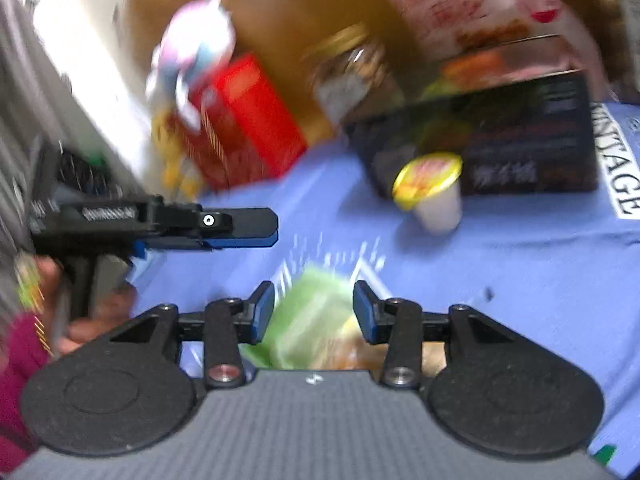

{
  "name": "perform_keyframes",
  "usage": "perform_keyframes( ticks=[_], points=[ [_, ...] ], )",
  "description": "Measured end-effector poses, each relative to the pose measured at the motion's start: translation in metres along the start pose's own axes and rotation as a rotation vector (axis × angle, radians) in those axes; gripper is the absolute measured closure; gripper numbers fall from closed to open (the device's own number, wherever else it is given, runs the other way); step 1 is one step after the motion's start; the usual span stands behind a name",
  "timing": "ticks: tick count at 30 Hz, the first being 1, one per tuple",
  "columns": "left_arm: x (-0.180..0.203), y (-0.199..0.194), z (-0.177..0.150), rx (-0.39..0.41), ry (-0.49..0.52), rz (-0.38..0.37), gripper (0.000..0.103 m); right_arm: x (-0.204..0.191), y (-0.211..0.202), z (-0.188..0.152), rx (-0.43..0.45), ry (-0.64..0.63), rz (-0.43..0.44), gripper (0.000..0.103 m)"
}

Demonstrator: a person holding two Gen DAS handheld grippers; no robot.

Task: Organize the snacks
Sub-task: 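Grasp the green cake with the left tool, then drop the green cake into the tin box and open the left tool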

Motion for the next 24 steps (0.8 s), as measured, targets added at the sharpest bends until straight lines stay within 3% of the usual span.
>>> perform_keyframes(
  ticks=[3,7,9,12,19,24],
  points=[
    [-0.003,0.004,-0.014,-0.027,-0.024,0.0,0.042,-0.018,0.01,-0.014,-0.067,-0.119,-0.011,0.038],
    [-0.006,0.015,-0.026,-0.045,-0.042,0.007,0.044,-0.034,0.022,-0.029,-0.098,-0.293,-0.06,0.035],
    [-0.001,0.016,-0.029,-0.04,0.002,0.026,0.053,-0.04,0.025,-0.033,-0.084,-0.351,-0.077,0.035],
    [-0.003,0.013,-0.031,-0.031,0.028,0.066,0.064,-0.043,0.022,-0.037,-0.05,-0.432,-0.119,0.042],
    [-0.001,-0.006,-0.02,0.019,-0.002,0.057,0.064,-0.044,0.018,-0.032,0.007,-0.424,-0.137,0.058],
    [0.014,-0.015,0.001,0.077,-0.002,0.014,0.064,-0.049,0.013,-0.018,0.077,-0.411,-0.15,0.059]
  ],
)
Point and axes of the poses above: each gripper's, at about its wrist camera, not at the fingertips, and y roughly the way its jaws point, x to its right, z to its top, the point moved 9 cm from there along y, roughly the way its jaws point, and after that the axes turned 10 degrees about x, right-handed, at the moved point
